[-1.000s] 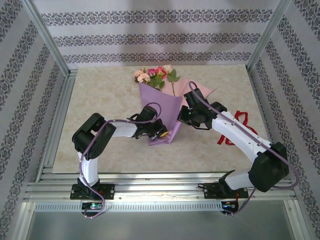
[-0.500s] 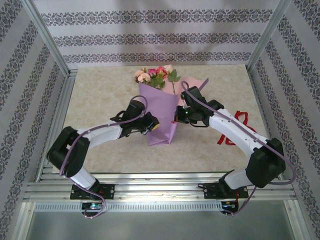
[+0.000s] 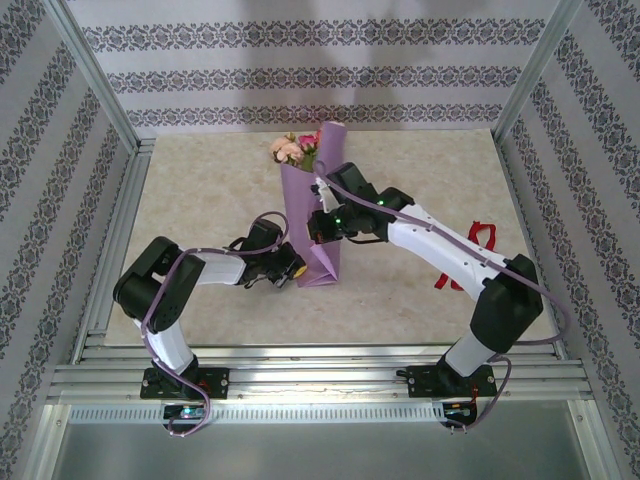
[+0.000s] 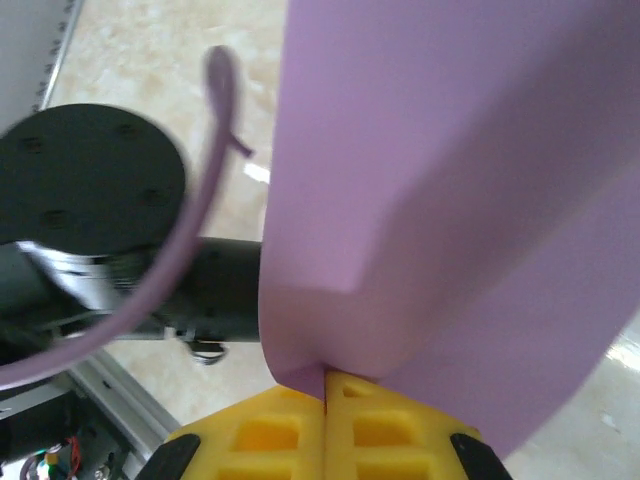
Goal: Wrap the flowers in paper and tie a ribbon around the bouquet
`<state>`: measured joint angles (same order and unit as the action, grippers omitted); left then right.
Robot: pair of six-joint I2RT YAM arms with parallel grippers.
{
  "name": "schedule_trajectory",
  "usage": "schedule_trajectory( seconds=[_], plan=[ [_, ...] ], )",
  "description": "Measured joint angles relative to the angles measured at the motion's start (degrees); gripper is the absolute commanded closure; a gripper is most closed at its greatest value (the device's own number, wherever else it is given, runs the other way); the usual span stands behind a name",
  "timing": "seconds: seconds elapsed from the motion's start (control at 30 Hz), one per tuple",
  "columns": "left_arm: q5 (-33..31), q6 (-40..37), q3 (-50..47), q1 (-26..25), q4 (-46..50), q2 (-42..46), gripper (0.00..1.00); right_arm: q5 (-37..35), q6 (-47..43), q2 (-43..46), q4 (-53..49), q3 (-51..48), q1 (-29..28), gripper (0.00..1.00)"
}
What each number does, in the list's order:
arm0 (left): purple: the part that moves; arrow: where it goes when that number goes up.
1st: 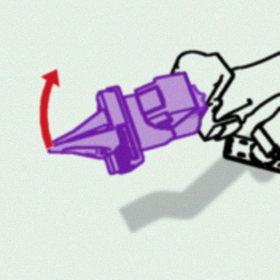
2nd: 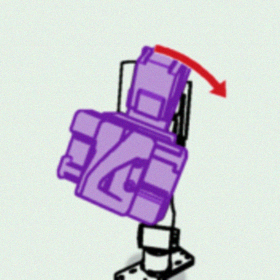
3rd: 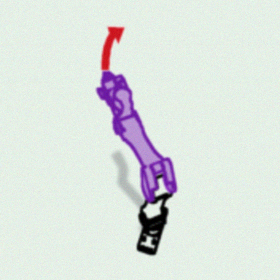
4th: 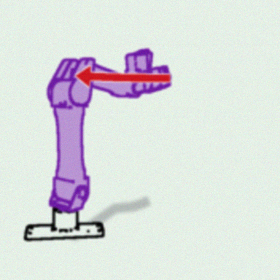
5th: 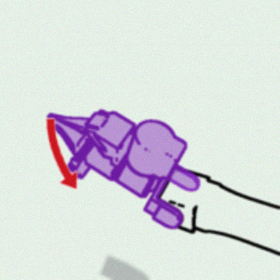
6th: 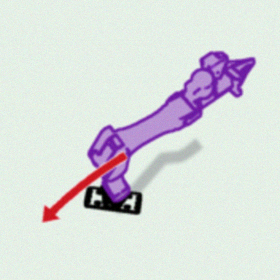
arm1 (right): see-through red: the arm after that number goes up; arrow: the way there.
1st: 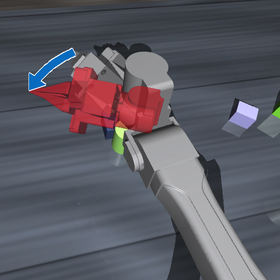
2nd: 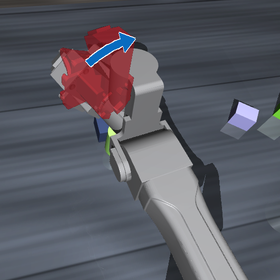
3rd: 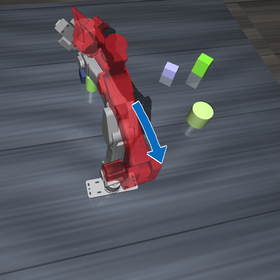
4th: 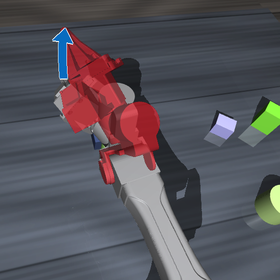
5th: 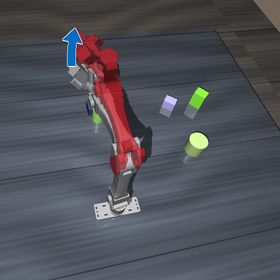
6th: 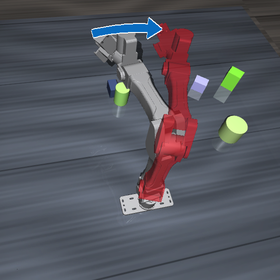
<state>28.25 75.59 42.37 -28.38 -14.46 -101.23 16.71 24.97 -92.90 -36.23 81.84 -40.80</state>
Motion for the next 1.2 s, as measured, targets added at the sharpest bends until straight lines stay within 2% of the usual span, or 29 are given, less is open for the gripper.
schedule_trajectory(
  seconds=[0.27,0.4,0.5,0.67,0.87,1.0,1.07,1.2],
  plan=[
    [-0.3,1.0,-1.3,0.0,-3.8,-0.2,0.95,4.0,-0.1,-7.5,1.5,1.7,-2.2,1.00],
    [-2.6,1.9,-4.7,0.0,-5.3,2.8,0.84,4.4,0.6,-10.0,2.8,1.4,-2.2,1.00],
    [-5.7,2.8,-7.9,0.0,-3.0,9.6,0.76,4.5,1.2,-11.1,3.8,1.3,-2.2,1.00],
    [-11.5,3.2,-9.0,0.2,6.4,25.0,0.73,6.4,2.7,-13.5,7.1,1.6,-2.0,1.00],
    [-15.5,2.9,-8.0,1.4,15.4,33.9,0.66,8.3,4.1,-18.7,9.6,2.6,-2.1,1.00],
    [-16.5,1.7,-3.7,3.4,18.8,35.4,0.58,9.4,4.7,-21.7,9.6,2.5,-2.2,0.98],
    [-16.1,1.0,-1.7,5.0,19.1,34.8,0.57,9.8,4.9,-22.4,9.8,2.4,-2.2,0.98],
    [-13.4,-0.8,1.4,9.0,19.1,28.8,0.56,10.5,5.1,-23.1,10.3,2.4,-2.2,0.97]
  ],
)
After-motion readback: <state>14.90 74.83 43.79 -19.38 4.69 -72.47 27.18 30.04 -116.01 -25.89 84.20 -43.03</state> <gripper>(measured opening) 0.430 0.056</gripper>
